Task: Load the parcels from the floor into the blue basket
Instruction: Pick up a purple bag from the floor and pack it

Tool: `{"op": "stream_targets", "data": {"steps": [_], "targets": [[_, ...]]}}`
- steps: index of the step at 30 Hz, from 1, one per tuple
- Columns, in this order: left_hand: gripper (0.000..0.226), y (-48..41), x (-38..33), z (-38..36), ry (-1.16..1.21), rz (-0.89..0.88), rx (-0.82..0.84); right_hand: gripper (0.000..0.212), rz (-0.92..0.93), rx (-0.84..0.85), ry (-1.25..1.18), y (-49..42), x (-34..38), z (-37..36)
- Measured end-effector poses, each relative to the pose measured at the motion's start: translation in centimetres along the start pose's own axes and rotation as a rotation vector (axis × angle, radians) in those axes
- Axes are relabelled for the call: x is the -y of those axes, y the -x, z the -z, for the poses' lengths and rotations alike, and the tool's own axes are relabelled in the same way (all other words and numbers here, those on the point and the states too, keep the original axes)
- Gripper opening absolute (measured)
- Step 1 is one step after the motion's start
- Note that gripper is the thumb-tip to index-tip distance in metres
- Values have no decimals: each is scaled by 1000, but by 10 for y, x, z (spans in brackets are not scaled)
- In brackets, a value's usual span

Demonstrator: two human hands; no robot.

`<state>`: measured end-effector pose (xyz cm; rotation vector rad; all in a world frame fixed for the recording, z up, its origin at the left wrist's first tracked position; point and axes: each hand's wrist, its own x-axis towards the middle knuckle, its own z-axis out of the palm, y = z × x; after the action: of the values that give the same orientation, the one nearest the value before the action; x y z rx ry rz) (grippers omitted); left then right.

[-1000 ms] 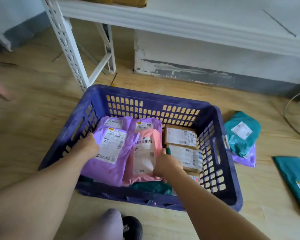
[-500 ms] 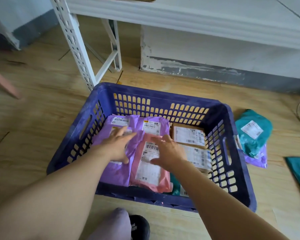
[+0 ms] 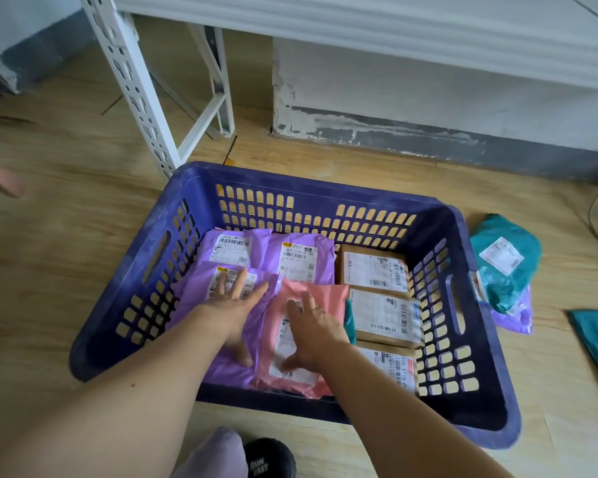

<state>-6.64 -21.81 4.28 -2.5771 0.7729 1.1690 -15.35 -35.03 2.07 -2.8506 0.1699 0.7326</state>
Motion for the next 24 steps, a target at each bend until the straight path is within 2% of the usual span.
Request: {"op": "stream_targets", "data": {"steps": [8, 15, 24], "targets": [[136, -19, 2, -10, -169, 96, -17, 108, 13, 41, -17, -10, -1, -3], [135, -34, 9, -20, -131, 75, -3, 126, 15, 96, 29, -22, -2, -9], [133, -45, 7, -14, -83, 102, 43, 129, 14, 134, 28, -22, -3, -13]]}}
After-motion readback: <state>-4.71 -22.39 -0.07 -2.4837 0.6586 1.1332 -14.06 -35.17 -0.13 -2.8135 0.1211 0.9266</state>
